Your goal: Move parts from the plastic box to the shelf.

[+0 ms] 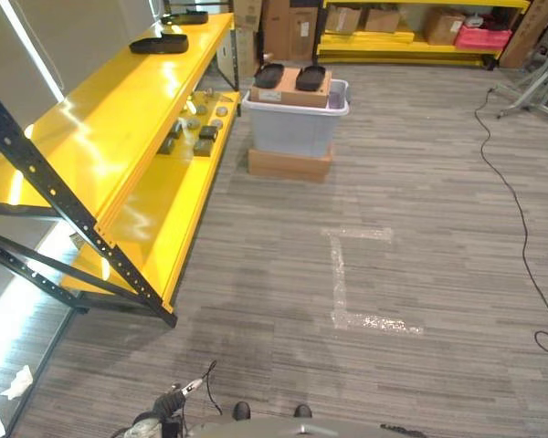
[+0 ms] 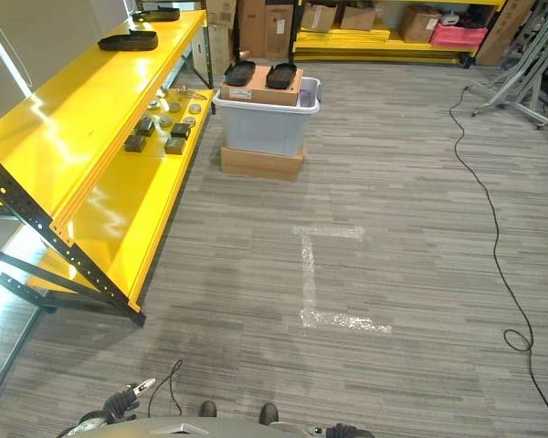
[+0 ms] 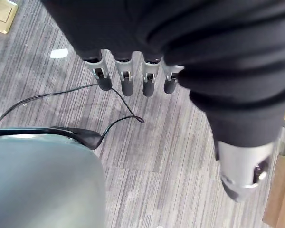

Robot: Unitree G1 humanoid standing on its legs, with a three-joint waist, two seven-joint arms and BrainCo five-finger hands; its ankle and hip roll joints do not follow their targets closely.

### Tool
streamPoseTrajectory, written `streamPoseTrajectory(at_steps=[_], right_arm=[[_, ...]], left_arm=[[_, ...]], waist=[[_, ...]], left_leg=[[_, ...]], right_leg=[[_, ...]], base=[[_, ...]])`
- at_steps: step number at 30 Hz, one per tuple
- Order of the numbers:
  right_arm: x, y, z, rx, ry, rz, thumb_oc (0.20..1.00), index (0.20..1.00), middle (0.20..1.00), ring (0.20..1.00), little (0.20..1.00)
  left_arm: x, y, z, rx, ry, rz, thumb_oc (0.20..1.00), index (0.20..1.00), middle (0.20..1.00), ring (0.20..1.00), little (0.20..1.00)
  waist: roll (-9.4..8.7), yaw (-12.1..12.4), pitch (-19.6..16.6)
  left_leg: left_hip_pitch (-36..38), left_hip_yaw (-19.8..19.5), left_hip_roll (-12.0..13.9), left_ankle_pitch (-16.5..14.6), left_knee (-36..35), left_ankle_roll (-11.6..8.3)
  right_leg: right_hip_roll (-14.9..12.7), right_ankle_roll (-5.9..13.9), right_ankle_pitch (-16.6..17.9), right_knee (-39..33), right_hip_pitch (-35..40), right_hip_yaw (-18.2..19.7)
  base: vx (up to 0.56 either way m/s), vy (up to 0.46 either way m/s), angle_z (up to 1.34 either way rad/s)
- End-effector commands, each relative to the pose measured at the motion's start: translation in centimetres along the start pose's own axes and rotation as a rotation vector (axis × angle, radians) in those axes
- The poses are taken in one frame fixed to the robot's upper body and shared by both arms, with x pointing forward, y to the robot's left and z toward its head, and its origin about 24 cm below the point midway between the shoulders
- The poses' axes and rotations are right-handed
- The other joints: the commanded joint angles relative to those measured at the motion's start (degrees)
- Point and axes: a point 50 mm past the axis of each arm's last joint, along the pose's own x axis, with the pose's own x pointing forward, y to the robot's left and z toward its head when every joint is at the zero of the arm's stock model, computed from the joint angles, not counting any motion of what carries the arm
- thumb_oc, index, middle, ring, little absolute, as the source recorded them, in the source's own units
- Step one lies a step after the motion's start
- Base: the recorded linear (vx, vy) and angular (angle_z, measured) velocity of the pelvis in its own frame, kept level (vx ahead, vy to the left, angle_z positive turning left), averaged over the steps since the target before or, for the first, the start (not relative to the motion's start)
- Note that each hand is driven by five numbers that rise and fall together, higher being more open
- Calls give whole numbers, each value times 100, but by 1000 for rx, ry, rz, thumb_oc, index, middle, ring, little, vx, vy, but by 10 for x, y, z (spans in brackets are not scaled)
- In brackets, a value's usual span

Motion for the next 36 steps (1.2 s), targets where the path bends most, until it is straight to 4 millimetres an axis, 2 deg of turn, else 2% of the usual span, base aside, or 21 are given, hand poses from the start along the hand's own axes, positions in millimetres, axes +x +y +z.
streamPoseTrajectory(at_steps=[1,13,18,20,23,31,36], right_arm=[[0,-5,-4,21,39,-20,1000,1000,1000,1000,1000],[0,-2,-7,28,61,-20,1000,1000,1000,1000,1000],[-1,0,-14,59,120,10,1000,1000,1000,1000,1000],[-1,4,-20,155,169,49,1000,1000,1000,1000,1000],[-3,5,-27,197,226,51,1000,1000,1000,1000,1000],[-6,5,-40,206,335,11,1000,1000,1000,1000,1000],[-5,4,-37,196,309,6,1000,1000,1000,1000,1000]], left_arm=[[3,4,12,-32,-30,32,1000,1000,1000,1000,1000],[3,2,9,-44,-14,37,1000,1000,1000,1000,1000],[3,2,5,-46,7,37,1000,1000,1000,1000,1000],[3,1,2,-38,35,27,1000,1000,1000,1000,1000],[2,3,-8,-35,100,61,1000,1000,1000,1000,1000],[0,9,-19,-10,168,141,1000,1000,1000,1000,1000],[-2,11,-23,4,211,187,1000,1000,1000,1000,1000]], waist=[[-165,64,-143],[-156,65,-128],[-164,72,-142],[-169,88,-155],[-173,94,-183],[-191,122,-243],[-197,126,-265]], left_leg=[[-226,-201,-365,58,-181,146],[-202,-167,-359,39,-181,157],[-192,-177,-362,38,-181,157],[-188,-187,-361,42,-181,156],[-177,-179,-360,39,-181,155],[-145,-165,-349,21,-181,149],[-137,-159,-344,16,-181,145]], right_leg=[[-62,359,76,12,9,-143],[-73,366,75,12,22,-143],[-73,366,76,12,30,-152],[-77,368,73,12,41,-159],[-74,370,72,12,54,-170],[-76,370,65,12,89,-186],[-75,372,70,12,91,-183]], base=[[0,0,0],[0,0,0],[0,0,0],[0,0,0],[24,-2,0],[14,-2,0],[0,0,0]])
